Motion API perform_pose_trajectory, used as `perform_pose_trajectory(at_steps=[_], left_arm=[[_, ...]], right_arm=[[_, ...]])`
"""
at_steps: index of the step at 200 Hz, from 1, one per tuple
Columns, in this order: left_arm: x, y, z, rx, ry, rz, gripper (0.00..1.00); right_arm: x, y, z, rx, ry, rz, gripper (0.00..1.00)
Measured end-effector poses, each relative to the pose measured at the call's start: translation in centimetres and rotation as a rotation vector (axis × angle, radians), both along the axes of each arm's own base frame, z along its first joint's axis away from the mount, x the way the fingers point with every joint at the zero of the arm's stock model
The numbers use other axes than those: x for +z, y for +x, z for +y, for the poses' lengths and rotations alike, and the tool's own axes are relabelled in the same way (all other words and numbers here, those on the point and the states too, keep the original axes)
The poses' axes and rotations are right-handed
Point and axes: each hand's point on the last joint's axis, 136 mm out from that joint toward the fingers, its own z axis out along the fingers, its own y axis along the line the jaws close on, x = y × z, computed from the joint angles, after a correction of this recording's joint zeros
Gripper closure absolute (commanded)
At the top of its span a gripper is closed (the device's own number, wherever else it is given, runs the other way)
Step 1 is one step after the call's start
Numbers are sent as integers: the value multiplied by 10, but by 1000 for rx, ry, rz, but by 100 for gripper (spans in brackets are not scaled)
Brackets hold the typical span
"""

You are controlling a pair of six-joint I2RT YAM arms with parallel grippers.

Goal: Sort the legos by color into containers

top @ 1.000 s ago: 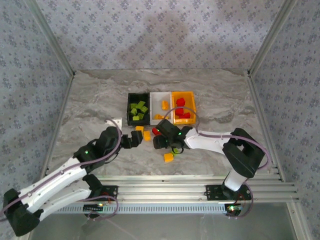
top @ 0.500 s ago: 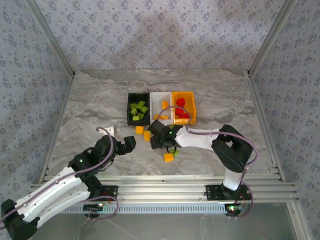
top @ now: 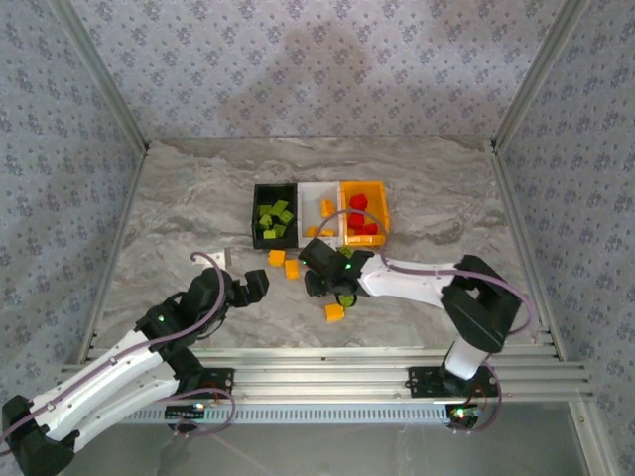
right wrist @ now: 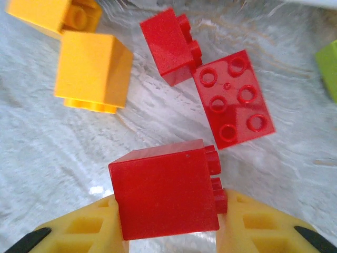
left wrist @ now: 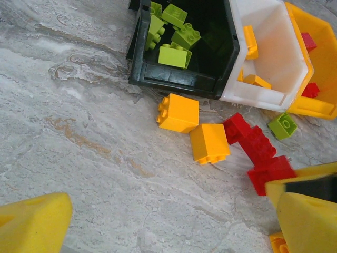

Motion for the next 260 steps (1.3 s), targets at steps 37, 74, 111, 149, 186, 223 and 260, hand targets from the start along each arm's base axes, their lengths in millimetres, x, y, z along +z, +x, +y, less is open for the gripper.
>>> perform_pose_trajectory(at_steps=[37,74,111,149,186,223,260], left_arm=[[-3,2,-3,-5,4,8,0],[-11,0,-4,-13,17,29,0],[-12,-1,-5,-18,15,34,0],[-14,-2,-7,-30,7,46,1],[-17,-6,-14,-75,7,70,0],[-32,-8,-31,-161,42,133,1],[-44,-13,-75,-319,96,192,5]], right_arm=[[55,14,-27,-58,66,-86,69],[77,82,-90,-272,68,-125,69],[69,142,-109,-383,25,-110,68],[41,174,-117,-422,-31,-56,46],[39,184,-117,-418,-27,-48,37],[68,179,-111,-397,28,-94,35],[104,130,-111,-351,104,-165,35]])
